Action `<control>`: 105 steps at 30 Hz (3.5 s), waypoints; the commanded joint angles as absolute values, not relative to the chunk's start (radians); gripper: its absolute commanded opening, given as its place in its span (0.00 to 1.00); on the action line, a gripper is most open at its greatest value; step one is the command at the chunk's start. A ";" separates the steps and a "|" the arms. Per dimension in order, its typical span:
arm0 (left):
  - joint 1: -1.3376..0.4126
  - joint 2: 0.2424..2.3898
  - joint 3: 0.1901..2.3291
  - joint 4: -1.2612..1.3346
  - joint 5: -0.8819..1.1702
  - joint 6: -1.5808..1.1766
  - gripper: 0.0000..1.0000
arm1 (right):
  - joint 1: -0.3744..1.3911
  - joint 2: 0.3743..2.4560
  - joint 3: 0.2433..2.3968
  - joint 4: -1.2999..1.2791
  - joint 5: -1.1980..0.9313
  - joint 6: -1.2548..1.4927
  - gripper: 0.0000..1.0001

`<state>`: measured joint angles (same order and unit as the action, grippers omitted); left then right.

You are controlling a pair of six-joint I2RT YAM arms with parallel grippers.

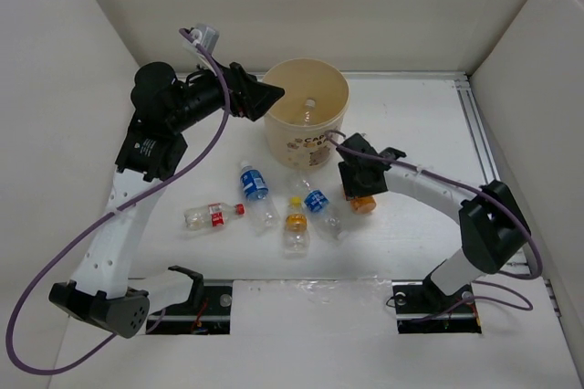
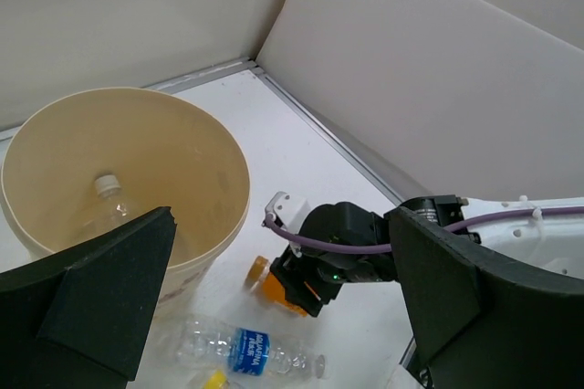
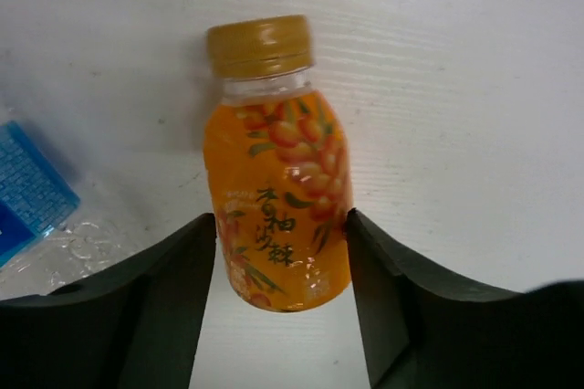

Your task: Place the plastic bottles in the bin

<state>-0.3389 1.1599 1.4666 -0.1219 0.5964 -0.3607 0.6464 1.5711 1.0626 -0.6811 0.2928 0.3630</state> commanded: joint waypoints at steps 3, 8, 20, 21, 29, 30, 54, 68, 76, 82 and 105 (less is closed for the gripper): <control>-0.342 1.123 1.471 -0.094 0.595 -0.351 1.00 | 0.675 1.654 1.009 -0.687 0.201 0.419 0.72; -0.342 1.104 1.471 -0.103 0.595 -0.339 1.00 | 0.715 1.738 1.043 -0.707 0.208 0.429 0.74; -0.342 1.118 1.480 -0.110 0.612 -0.337 1.00 | 0.769 1.496 1.179 -0.902 0.377 0.511 0.04; -0.342 1.127 1.480 -0.098 0.612 -0.347 1.00 | 0.769 1.465 1.204 -0.940 0.390 0.511 0.04; -0.342 1.160 1.430 0.061 0.877 -0.416 1.00 | 0.778 1.212 1.417 -0.694 0.163 0.316 0.04; -0.342 1.160 1.413 0.110 0.940 -0.435 1.00 | 0.778 1.185 1.417 -0.633 0.129 0.316 0.04; -0.342 1.144 1.310 0.236 1.014 -0.525 1.00 | 0.945 1.304 1.594 -0.222 -0.184 0.296 0.02; -0.342 1.205 1.396 0.264 0.726 -0.552 0.06 | 0.945 1.182 1.467 -0.259 0.073 0.242 1.00; -0.342 1.506 1.687 0.180 0.439 -0.459 0.00 | 0.945 0.996 1.264 -0.466 0.348 0.207 1.00; -0.342 1.745 1.818 0.155 0.463 -0.469 0.06 | 0.945 0.956 1.140 -0.600 0.304 0.327 1.00; -0.360 1.459 1.638 -0.058 0.371 -0.433 1.00 | 0.954 1.449 0.827 -0.200 0.169 0.416 0.95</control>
